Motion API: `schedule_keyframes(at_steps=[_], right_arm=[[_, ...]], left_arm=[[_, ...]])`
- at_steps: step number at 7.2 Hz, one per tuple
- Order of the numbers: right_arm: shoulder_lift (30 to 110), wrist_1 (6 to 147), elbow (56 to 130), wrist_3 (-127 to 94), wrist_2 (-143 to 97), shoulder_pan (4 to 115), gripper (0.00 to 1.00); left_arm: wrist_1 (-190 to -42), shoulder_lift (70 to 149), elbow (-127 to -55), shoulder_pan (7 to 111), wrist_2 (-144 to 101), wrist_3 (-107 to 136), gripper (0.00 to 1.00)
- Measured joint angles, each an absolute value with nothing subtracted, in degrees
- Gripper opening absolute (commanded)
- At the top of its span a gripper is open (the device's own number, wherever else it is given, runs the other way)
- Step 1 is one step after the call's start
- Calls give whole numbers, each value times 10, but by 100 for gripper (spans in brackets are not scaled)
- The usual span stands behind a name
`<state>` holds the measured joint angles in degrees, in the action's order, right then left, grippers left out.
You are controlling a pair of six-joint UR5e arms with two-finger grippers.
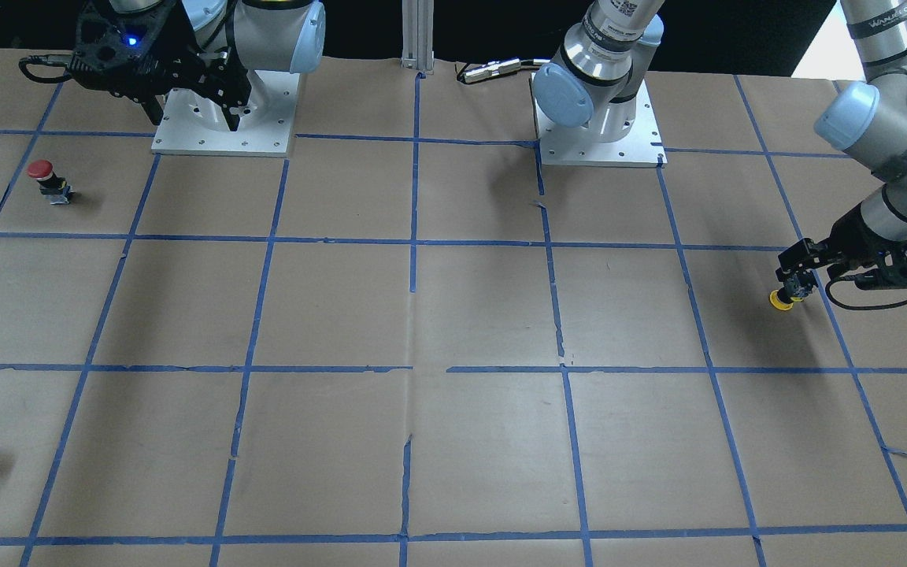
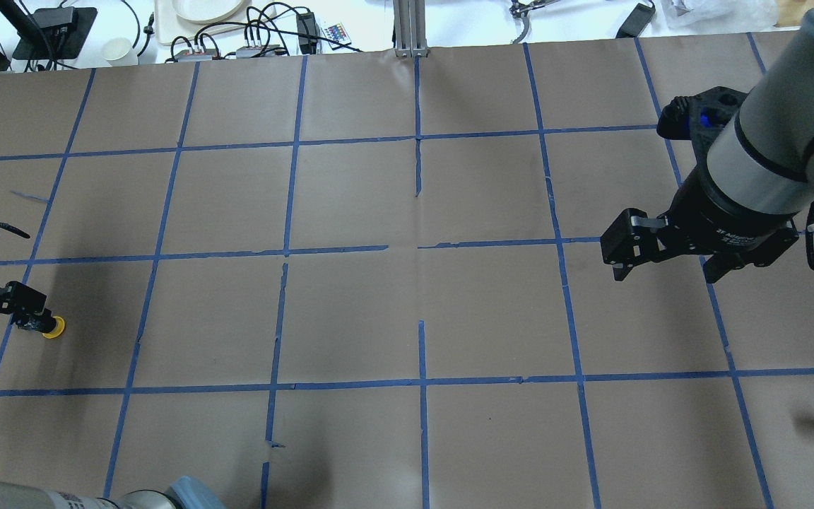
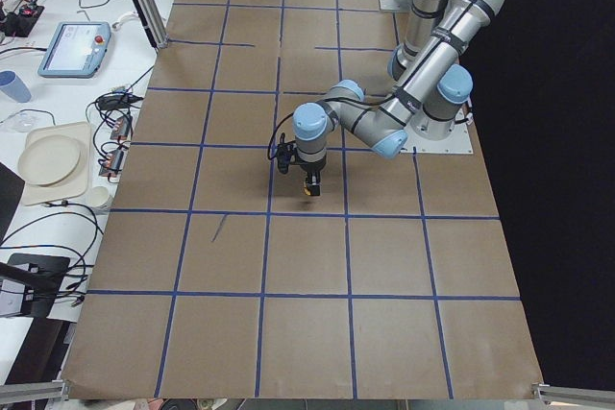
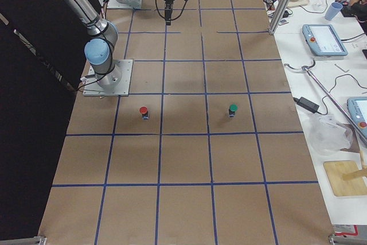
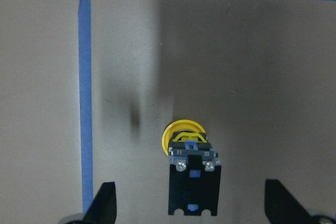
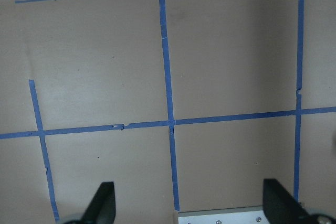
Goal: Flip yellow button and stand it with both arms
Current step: 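Close the left gripper on the black base of the yellow button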
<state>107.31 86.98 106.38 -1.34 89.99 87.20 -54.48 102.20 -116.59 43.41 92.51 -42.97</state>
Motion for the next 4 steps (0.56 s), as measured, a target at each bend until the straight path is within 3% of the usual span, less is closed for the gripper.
schedule_keyframes(at_steps=[1, 2, 4], right_arm=[[1073, 869, 1064, -16, 900, 872, 100], [1073, 872, 1064, -17, 899, 872, 100], [1072, 872, 1064, -18, 899, 872, 100]], left_arm=[[-543, 1021, -1168, 434, 925, -429, 83], [-542, 1021, -1168, 435, 926, -429, 65], [-541, 1023, -1168, 436, 926, -428, 39]])
